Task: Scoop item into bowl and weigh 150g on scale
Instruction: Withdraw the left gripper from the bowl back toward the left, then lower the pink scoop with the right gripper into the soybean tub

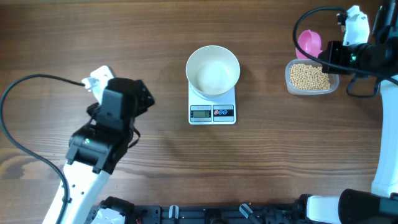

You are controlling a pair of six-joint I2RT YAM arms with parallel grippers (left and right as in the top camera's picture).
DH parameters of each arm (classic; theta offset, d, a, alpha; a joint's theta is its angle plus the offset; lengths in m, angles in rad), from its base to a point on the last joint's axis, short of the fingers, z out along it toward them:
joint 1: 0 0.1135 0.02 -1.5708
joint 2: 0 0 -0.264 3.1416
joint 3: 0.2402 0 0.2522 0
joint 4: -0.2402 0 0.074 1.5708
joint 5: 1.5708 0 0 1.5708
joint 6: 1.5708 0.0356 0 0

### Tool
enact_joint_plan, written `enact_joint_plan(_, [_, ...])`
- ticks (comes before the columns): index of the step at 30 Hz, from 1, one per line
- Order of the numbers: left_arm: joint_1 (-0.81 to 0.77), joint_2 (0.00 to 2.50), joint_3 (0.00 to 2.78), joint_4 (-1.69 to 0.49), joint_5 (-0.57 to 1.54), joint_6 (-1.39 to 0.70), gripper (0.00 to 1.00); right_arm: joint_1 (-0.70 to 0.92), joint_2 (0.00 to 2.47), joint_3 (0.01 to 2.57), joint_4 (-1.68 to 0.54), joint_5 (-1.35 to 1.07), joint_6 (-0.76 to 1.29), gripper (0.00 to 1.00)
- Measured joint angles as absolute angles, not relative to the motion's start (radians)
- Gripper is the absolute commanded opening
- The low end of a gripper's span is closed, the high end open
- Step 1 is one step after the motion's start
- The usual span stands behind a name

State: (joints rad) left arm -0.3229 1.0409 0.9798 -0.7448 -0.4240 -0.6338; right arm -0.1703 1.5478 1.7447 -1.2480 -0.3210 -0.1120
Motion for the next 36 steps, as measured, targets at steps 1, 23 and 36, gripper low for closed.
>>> enact_joint_plan(1, [-0.308, 1.045, 0.980, -0.746, -0.424, -0.634, 1.00, -0.170, 1.548, 1.745, -1.234, -0.326, -0.127, 0.04])
enact_joint_plan(23, [-0.285, 1.068, 0.980, -0.749, -0.426, -0.634, 1.00, -0.170, 1.548, 1.745, -1.084, -0.341, -0.125, 0.04])
enact_joint_plan(36, [-0.285, 1.068, 0.980, -0.748, -0.426, -0.634, 1.00, -0.170, 1.548, 1.745, -1.082, -0.268, 0.245, 0.04])
